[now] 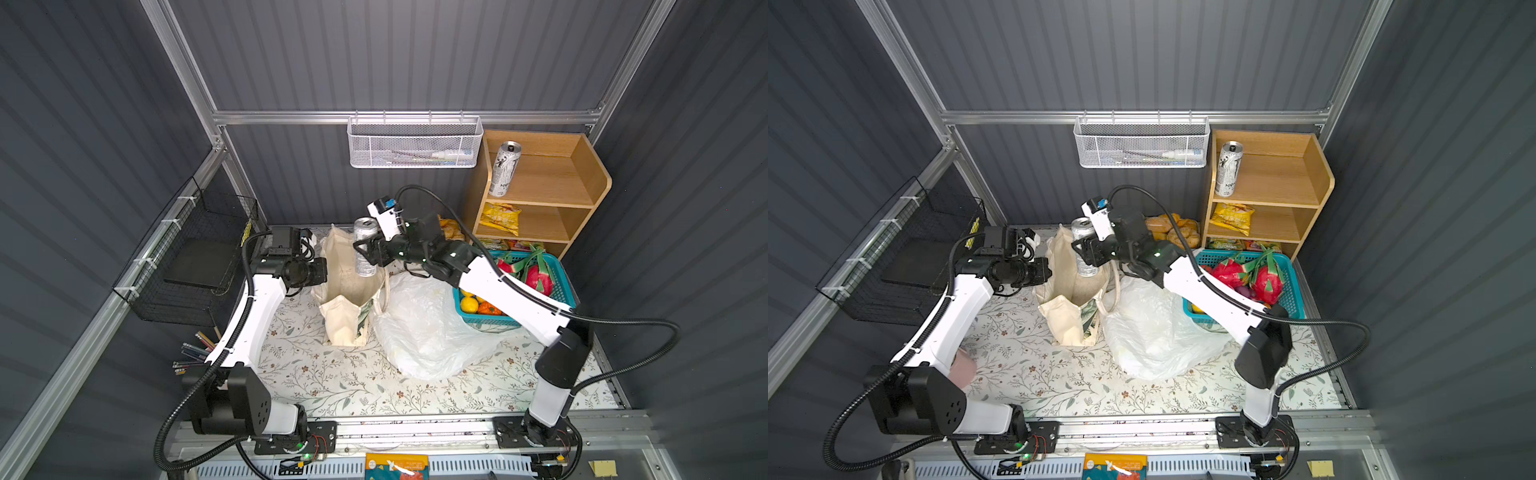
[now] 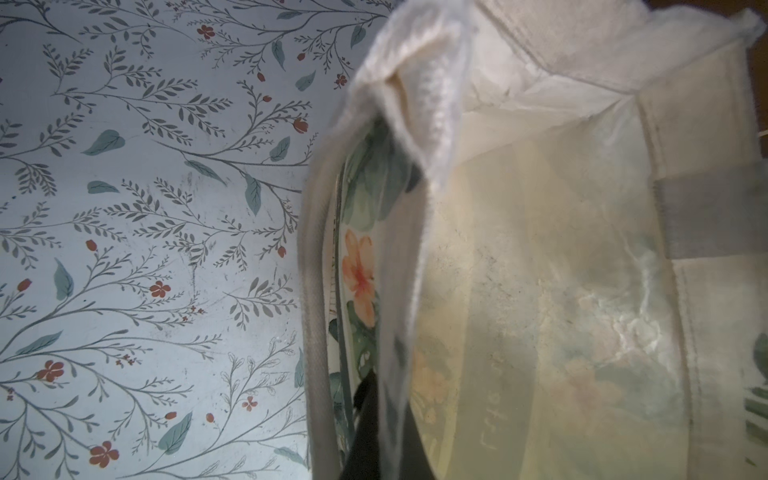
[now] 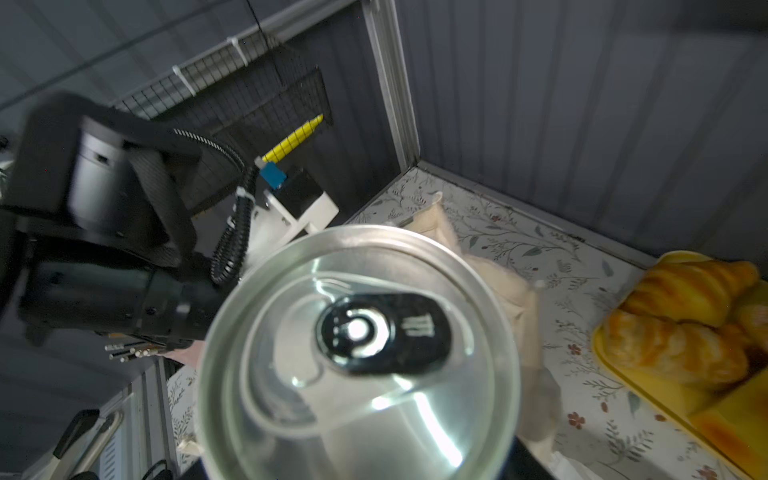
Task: Place the mixed food into the grocery bags and tie them
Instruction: 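Carry the silver can over the tote and release it inside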
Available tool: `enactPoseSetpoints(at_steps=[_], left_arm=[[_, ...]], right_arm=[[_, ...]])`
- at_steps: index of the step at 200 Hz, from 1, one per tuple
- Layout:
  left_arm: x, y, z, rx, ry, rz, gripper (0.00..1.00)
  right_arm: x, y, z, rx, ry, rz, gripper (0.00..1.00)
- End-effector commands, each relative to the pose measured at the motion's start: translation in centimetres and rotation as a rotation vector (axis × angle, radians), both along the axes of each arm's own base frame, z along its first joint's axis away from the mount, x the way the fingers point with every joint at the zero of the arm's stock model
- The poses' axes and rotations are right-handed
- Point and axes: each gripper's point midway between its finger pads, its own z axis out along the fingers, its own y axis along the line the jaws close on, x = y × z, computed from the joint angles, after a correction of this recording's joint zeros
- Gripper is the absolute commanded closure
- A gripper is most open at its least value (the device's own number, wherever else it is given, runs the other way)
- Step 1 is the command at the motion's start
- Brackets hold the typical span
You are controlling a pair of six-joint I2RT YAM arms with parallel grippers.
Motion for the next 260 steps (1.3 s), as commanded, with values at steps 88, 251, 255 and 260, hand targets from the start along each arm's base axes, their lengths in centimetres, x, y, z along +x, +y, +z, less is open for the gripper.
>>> enactPoseSetpoints(at_steps=[88, 251, 255, 260], left_arm=[[-0.6, 0.0, 1.0, -0.004, 0.017, -0.014, 1.00], [-0.8, -0.1, 0.6, -0.023, 0.022, 0.006, 1.00], [-0.9, -0.1, 0.6, -0.023, 0.022, 0.007, 1.00], [-0.9, -0.1, 0.5, -0.024, 0.023, 0.007, 1.00]], right_arm=[[4.5, 7.0, -6.5, -0.005, -0.227, -0.009, 0.67], [3.7, 7.8, -12.7, -0.241, -0.114, 0.034, 0.16], [3.6, 7.7, -12.3, -0.243, -0.112, 0.036, 0.15], [3.4, 7.5, -11.6, -0.241, -0.110, 0.039, 0.14]])
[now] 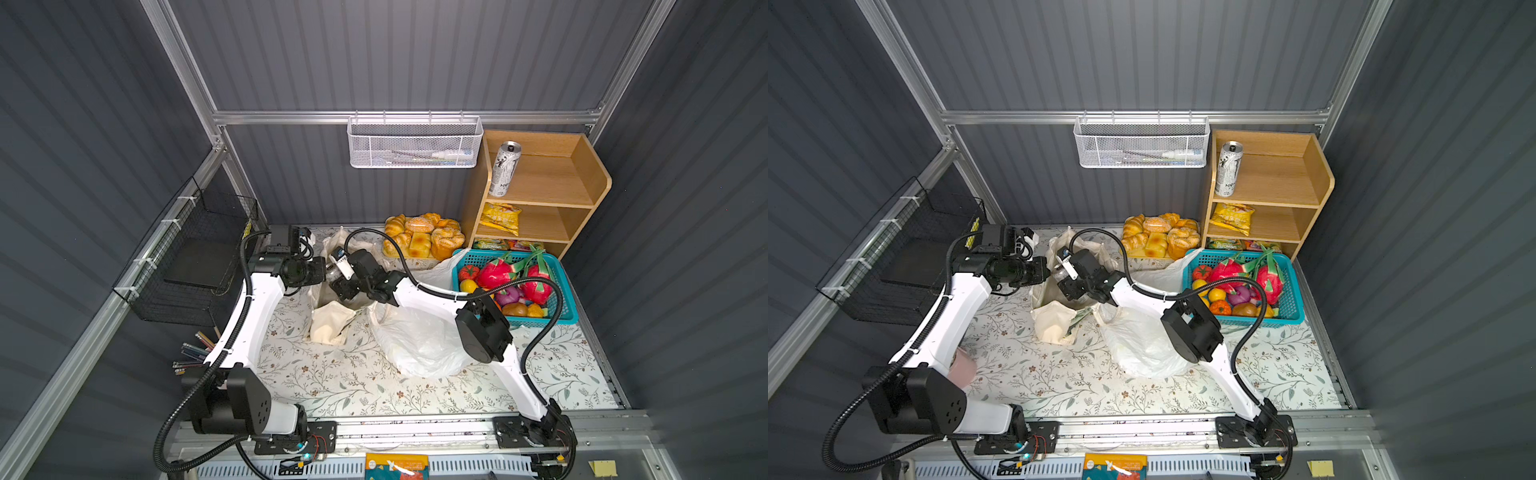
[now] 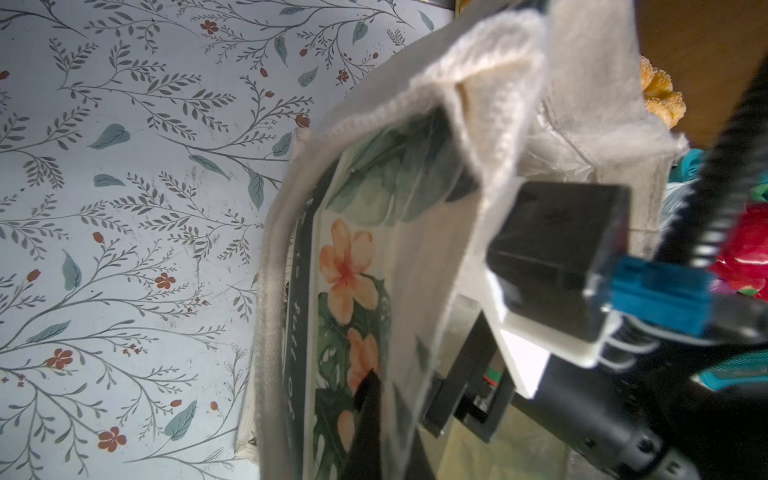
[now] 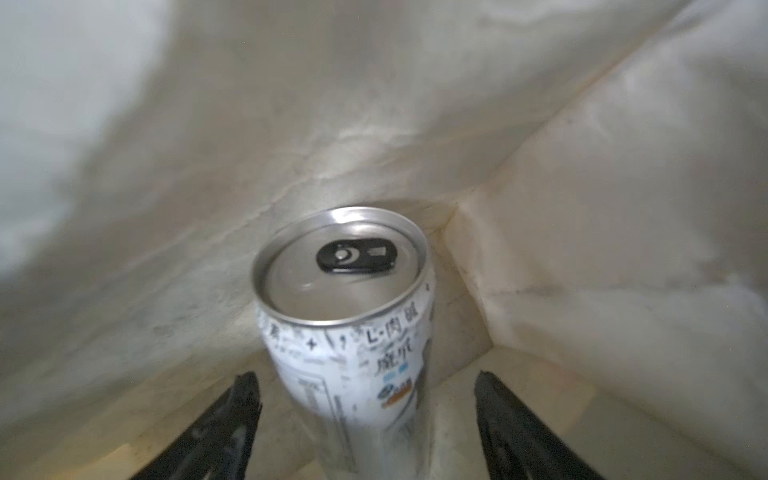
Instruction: Place the mixed food into the grocery bags and tie them
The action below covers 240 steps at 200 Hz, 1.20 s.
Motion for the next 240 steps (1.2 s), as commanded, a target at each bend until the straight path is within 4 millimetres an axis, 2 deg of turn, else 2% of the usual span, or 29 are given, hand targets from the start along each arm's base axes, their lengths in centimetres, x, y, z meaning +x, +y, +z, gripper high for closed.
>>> enactPoseSetpoints(at_steps=[1, 30, 56, 74, 84, 91, 107, 109, 132, 153, 184, 205, 240], left_arm=[[-0.7, -0.2, 0.2, -0.021, 0.011, 0.001, 1.00], [-0.7, -0.1, 0.3, -0.019, 0.007, 0.006, 1.00], [-0.6, -0.1, 0.4, -0.020, 0.007, 0.010, 1.00], [-0.8, -0.1, 0.5, -0.019, 0.005, 0.008, 1.00], [-0.8, -0.1, 0.5, -0.019, 0.002, 0.008, 1.00], [-0.8, -0.1, 0.5, -0.021, 0.003, 0.006, 1.00], [-1.0, -0.2, 0.4, -0.026, -0.001, 0.002, 1.00], [-1.0, -0.2, 0.4, -0.026, -0.001, 0.002, 1.00], [-1.2, -0.5, 0.6, -0.047, -0.016, -0.005, 1.00], [-1.5, -0.6, 0.6, -0.056, -0.024, -0.008, 1.00], [-1.9, -0.6, 0.5, -0.058, -0.034, -0.006, 1.00], [-2.0, -0.6, 0.5, -0.066, -0.046, -0.001, 1.00], [-1.8, -1.1, 0.3, -0.101, -0.051, -0.005, 1.00]], right_arm=[[-1.3, -0.5, 7.4, 0.044, -0.033, 0.039, 0.14], [-2.6, -1.7, 11.6, 0.067, -0.038, 0.052, 0.11], [-4.4, -4.2, 17.2, 0.125, -0.050, 0.042, 0.12], [-5.6, -8.3, 19.7, 0.135, -0.018, -0.030, 0.13], [-5.9, -11.6, 20.5, 0.154, 0.022, -0.104, 0.14], [-5.7, -14.3, 20.4, 0.166, 0.071, -0.173, 0.14], [-5.5, -21.3, 18.4, 0.188, 0.232, -0.360, 0.16], [-5.5, -22.2, 18.7, 0.209, 0.246, -0.389, 0.16], [-6.0, -32.7, 13.8, 0.246, 0.386, -0.668, 0.18], [-7.1, -39.0, 9.2, 0.181, 0.487, -0.821, 0.18], [-8.3, -41.5, 4.1, 0.007, 0.645, -0.848, 0.20], [-8.4, -42.4, 2.0, -0.097, 0.702, -0.852, 0.22], [-8.2, -44.9, -1.4, -0.197, 0.792, -0.903, 0.37]])
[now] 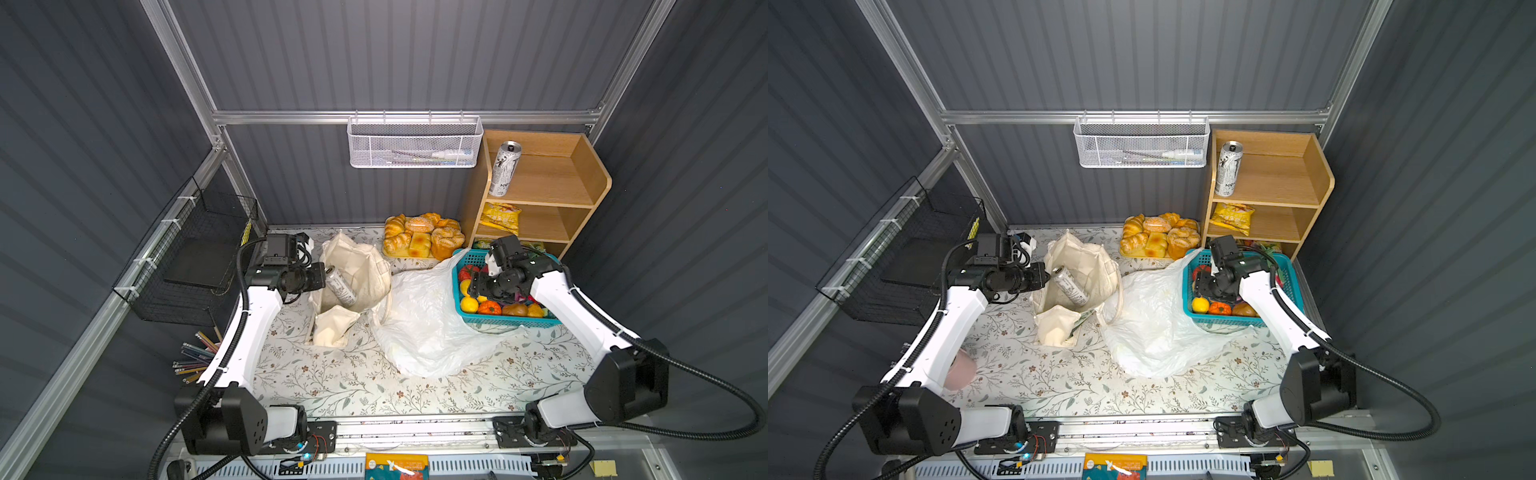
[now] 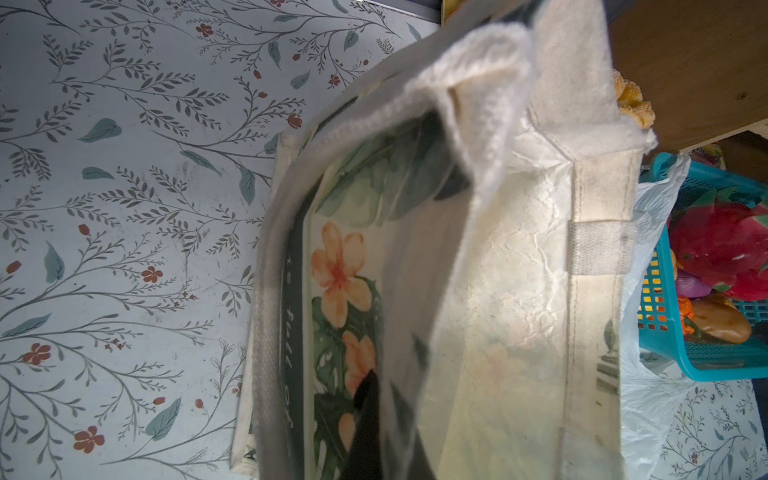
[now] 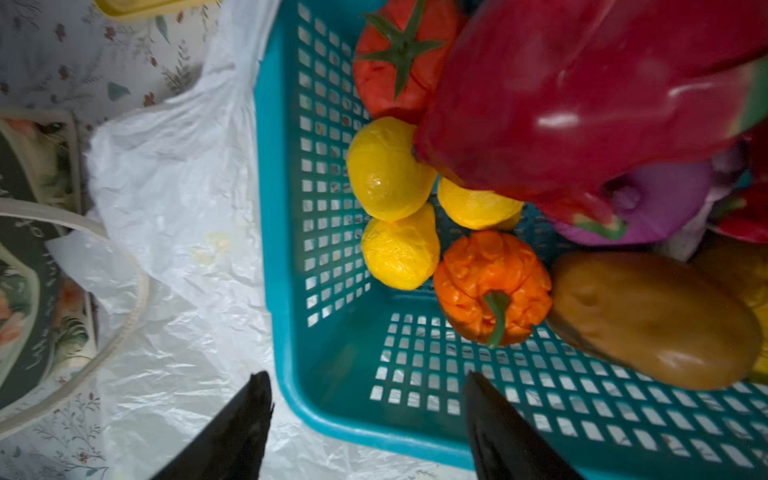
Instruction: Place the mixed food into the grocery bags and tie them
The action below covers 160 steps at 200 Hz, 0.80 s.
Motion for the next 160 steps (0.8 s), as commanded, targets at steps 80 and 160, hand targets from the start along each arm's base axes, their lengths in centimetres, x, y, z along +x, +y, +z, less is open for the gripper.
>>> enactPoseSetpoints(at_steps=[80, 160], left_arm=[[0.0, -0.9, 0.2, -0.071, -0.037, -0.010, 1.00], [0.4, -1.1, 1.5, -0.080, -0.100, -0.017, 1.00]], right_arm=[[-4.8, -3.3, -5.5, -0.079, 0.360, 0.005, 0.49], [-13.7, -1.7, -6.3, 0.121, 0.476, -0.177, 0.47]])
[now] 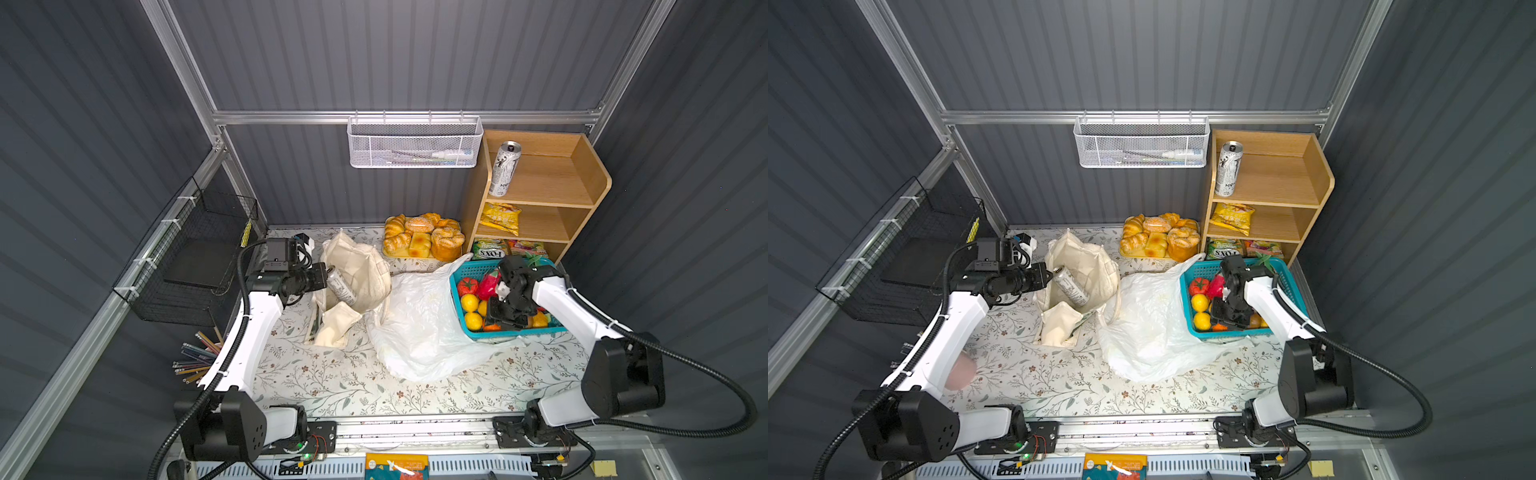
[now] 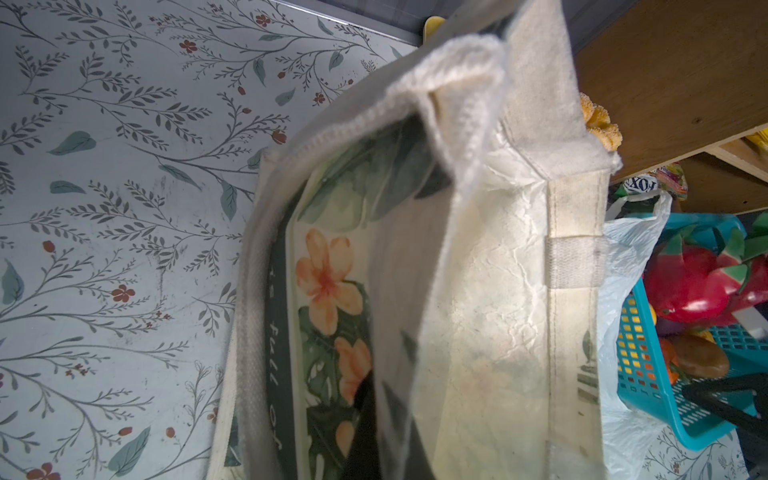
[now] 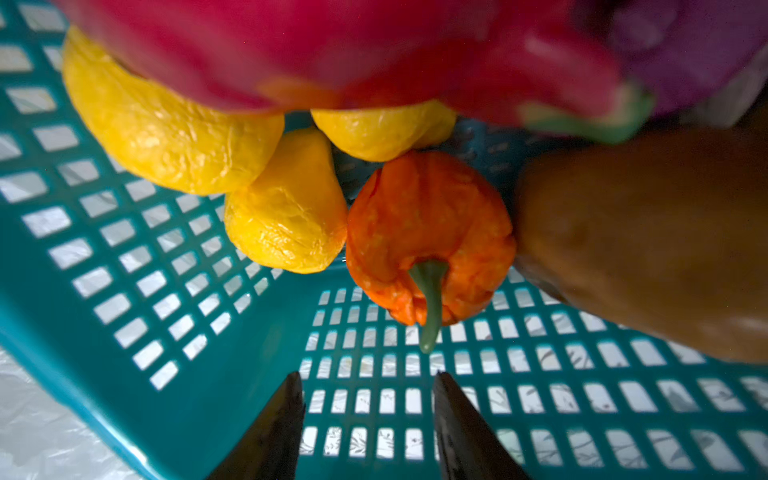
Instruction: Place the mixed food into the grocery bags and tie them
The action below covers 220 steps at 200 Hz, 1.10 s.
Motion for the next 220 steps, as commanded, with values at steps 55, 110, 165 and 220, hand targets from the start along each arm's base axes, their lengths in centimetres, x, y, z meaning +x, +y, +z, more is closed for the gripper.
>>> enactPoseSetpoints(at_steps=[55, 110, 165, 220], left_arm=[[-0.4, -0.6, 1.9, -0.040, -0.066, -0.024, 1.00], [-0.3, -0.4, 1.3, -0.031, -0.046, -0.014, 1.00], [0.9, 1.0, 0.7, -0.029, -0.039, 0.111, 1.00], [1.4, 1.3, 0.6, -0.009, 0.006, 0.130, 1.00]], right_arm=[[-8.6, 2.2, -0.7, 0.239, 0.082, -0.311, 0.47], [-0.6, 1.5, 9.8, 0.193, -0.251, -0.206, 0.42], [9.4, -2.3, 20.0, 0.253, -0.647, -0.364, 0.35], [14.4, -3.3, 17.4, 0.419, -0.668, -0.464, 0.34]])
